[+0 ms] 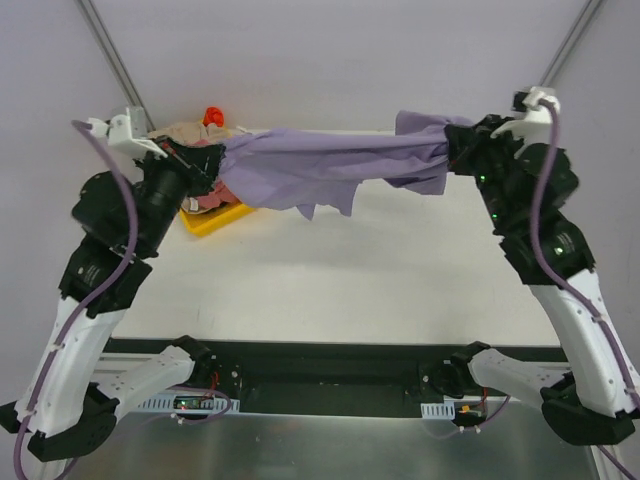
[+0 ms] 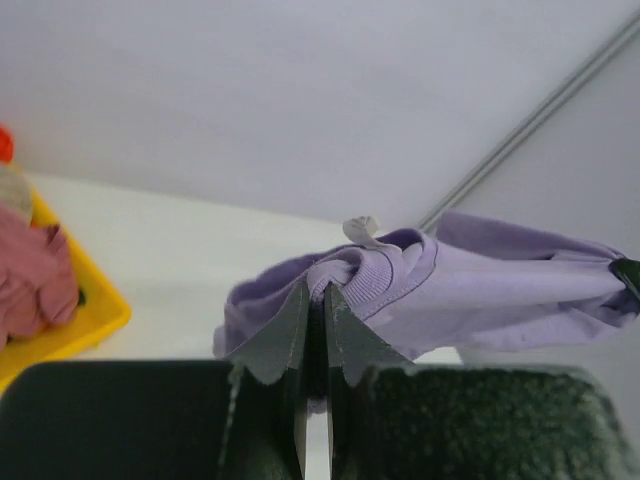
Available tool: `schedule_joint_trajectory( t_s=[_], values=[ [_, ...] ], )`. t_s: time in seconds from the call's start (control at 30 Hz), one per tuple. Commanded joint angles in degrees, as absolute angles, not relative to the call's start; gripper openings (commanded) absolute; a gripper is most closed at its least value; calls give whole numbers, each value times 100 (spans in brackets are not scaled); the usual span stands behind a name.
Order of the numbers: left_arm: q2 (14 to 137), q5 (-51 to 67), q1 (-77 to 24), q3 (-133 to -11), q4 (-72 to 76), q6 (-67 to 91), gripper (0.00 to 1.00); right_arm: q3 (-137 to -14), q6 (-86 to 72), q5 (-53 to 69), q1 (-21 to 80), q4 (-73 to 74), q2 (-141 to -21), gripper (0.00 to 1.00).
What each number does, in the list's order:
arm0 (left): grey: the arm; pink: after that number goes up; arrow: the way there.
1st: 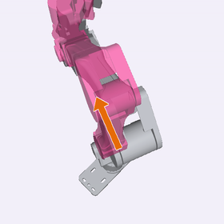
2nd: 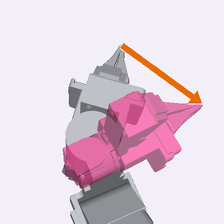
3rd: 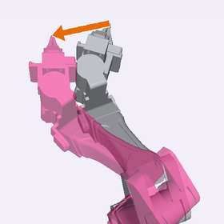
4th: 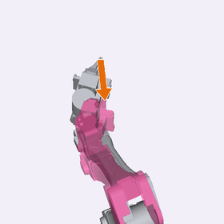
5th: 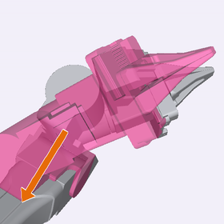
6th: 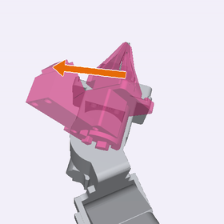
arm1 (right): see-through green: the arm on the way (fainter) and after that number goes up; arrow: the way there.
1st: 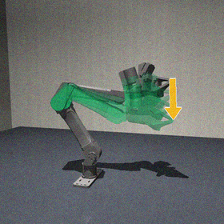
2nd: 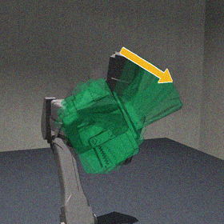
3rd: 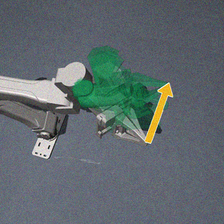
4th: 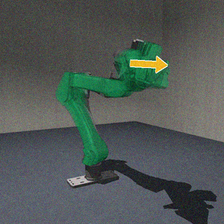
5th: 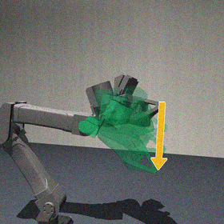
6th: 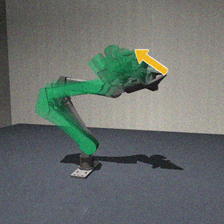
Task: Fold and stack the t-shirts
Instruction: Move the tshirt to the center of the board
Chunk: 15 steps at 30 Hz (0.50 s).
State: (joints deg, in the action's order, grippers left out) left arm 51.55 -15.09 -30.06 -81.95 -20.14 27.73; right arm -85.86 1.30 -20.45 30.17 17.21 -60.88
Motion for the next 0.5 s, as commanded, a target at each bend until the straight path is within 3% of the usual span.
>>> schedule_joint_trajectory(
  t_s=[0.0,0.23,0.47],
  values=[
    [4913,-679,-3041,-8928,-1617,2180,0,-9491,607,-1584,2997,1924,-5652,0],
    [4922,-9,-3041,-9272,-1468,2215,0,-9694,211,-1011,2997,2241,-5177,0],
    [5238,-860,-3041,-8922,-1459,2197,0,-9598,36,-2028,2997,3249,-5115,0]
  ],
)
